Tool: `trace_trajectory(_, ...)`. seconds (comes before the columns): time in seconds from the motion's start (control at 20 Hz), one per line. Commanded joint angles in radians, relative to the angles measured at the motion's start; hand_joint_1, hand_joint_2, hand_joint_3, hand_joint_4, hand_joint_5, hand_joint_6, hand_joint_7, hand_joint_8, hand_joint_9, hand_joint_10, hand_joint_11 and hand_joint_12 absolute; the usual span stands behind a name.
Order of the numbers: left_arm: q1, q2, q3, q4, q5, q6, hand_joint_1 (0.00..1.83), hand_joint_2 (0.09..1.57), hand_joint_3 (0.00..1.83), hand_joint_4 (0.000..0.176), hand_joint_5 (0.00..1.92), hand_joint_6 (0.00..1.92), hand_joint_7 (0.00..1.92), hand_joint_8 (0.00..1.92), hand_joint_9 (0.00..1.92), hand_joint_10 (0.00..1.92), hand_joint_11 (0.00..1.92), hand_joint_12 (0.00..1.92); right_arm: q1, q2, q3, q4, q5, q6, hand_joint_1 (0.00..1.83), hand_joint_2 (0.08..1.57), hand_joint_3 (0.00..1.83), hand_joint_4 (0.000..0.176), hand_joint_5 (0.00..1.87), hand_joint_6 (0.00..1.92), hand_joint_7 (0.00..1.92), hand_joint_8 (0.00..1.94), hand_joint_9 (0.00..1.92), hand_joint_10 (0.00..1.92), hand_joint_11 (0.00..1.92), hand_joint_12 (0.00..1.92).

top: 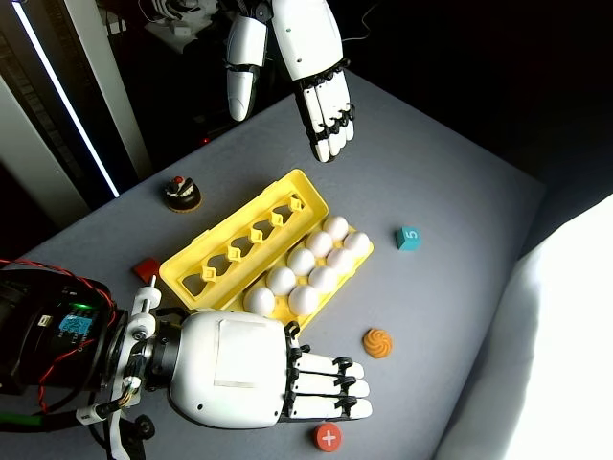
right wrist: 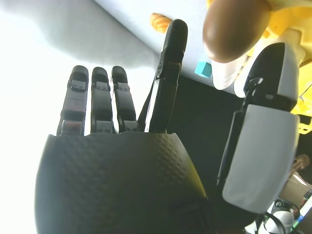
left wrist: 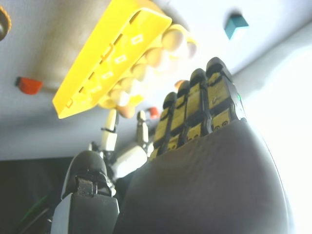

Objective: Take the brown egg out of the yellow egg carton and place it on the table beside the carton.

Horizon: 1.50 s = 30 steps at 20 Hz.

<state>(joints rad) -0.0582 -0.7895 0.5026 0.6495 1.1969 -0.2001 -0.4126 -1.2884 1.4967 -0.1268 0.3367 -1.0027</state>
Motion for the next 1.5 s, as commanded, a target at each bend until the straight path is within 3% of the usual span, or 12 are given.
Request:
trace_trajectory(0.0,-0.012,-0.003,-0.002,0.06,-0.027,-0.001,0.0,1.15,0.0,0.0,0.0,0.0,0.0,0.0,0.0,0.0,0.0,0.0,0.003,0.005,0.009,0.01,0.113,0.001,0.76,0.76,0.0,0.176,1.05,0.02,0.13,0.01,0.0,0.0,0.0,0.0)
trace_trajectory(0.15,-0.012,-0.003,-0.002,0.06,-0.026,-0.001,0.0,1.14,0.0,0.0,0.0,0.0,0.0,0.0,0.0,0.0,0.0,0.0,-0.006,0.0,0.016,0.01,0.117,0.004,0.78,0.78,0.0,0.165,1.05,0.01,0.07,0.0,0.0,0.0,0.0,0.0)
trace_trajectory(0.25,-0.012,-0.003,-0.002,0.06,-0.026,-0.001,0.0,1.14,0.0,0.0,0.0,0.0,0.0,0.0,0.0,0.0,0.0,0.0,-0.007,-0.007,0.024,0.01,0.118,0.005,0.86,0.75,0.0,0.118,1.12,0.02,0.16,0.01,0.0,0.0,0.0,0.0)
trace_trajectory(0.3,-0.012,-0.004,-0.002,0.06,-0.026,-0.001,0.0,1.14,0.0,0.0,0.0,0.0,0.0,0.0,0.0,0.0,0.0,0.0,-0.007,-0.01,0.027,0.01,0.118,0.007,0.81,0.78,0.01,0.137,1.11,0.01,0.12,0.0,0.0,0.0,0.0,0.0)
trace_trajectory(0.4,-0.012,-0.004,-0.001,0.06,-0.026,-0.001,0.0,1.13,0.0,0.0,0.01,0.0,0.0,0.0,0.0,0.0,0.0,0.0,0.0,-0.019,0.032,0.01,0.119,0.007,0.86,0.78,0.01,0.129,1.16,0.02,0.16,0.01,0.0,0.0,0.0,0.0)
trace_trajectory(0.55,-0.012,-0.004,-0.001,0.06,-0.026,-0.001,0.0,1.14,0.0,0.0,0.0,0.0,0.0,0.0,0.0,0.0,0.0,0.0,0.014,-0.03,0.032,0.009,0.118,0.006,0.84,0.82,0.02,0.174,1.14,0.01,0.08,0.01,0.0,0.0,0.0,0.0)
trace_trajectory(0.65,-0.012,-0.004,-0.001,0.06,-0.026,-0.001,0.0,1.14,0.0,0.0,0.01,0.0,0.0,0.0,0.0,0.0,0.0,0.0,0.017,-0.034,0.032,0.009,0.118,0.006,0.86,0.83,0.02,0.147,1.14,0.01,0.08,0.01,0.0,0.0,0.0,0.0)
trace_trajectory(0.7,-0.012,-0.004,-0.001,0.06,-0.026,-0.001,0.0,1.13,0.0,0.0,0.0,0.0,0.0,0.0,0.0,0.0,0.0,0.0,0.017,-0.035,0.032,0.008,0.117,0.006,0.85,0.83,0.01,0.174,1.15,0.01,0.1,0.0,0.0,0.0,0.0,0.0)
trace_trajectory(0.8,-0.012,-0.004,-0.001,0.06,-0.026,-0.001,0.0,1.13,0.0,0.0,0.0,0.0,0.0,0.0,0.0,0.0,0.0,0.0,0.017,-0.036,0.032,0.006,0.114,0.006,0.86,0.84,0.01,0.176,1.17,0.02,0.08,0.0,0.0,0.0,0.0,0.0)
trace_trajectory(0.85,-0.012,-0.004,-0.001,0.06,-0.026,-0.001,0.0,1.14,0.0,0.0,0.0,0.0,0.0,0.0,0.0,0.0,0.0,0.0,0.017,-0.037,0.032,0.006,0.113,0.006,1.03,0.97,0.01,0.176,1.2,0.46,0.06,0.0,0.0,0.0,0.0,0.0)
trace_trajectory(1.1,-0.012,-0.004,-0.001,0.06,-0.026,-0.001,0.0,1.14,0.0,0.0,0.02,0.01,0.0,0.0,0.0,0.0,0.0,0.0,0.02,-0.038,0.032,0.006,0.113,0.006,1.05,1.06,0.01,0.176,1.09,0.8,0.04,0.01,0.0,0.0,0.0,0.0)
trace_trajectory(1.45,-0.012,-0.004,-0.001,0.06,-0.026,-0.001,0.0,1.14,0.0,0.0,0.01,0.0,0.0,0.0,0.0,0.0,0.0,0.0,0.044,-0.037,0.032,0.006,0.113,0.006,1.05,1.06,0.0,0.176,1.1,0.79,0.09,0.01,0.0,0.0,0.0,0.0)
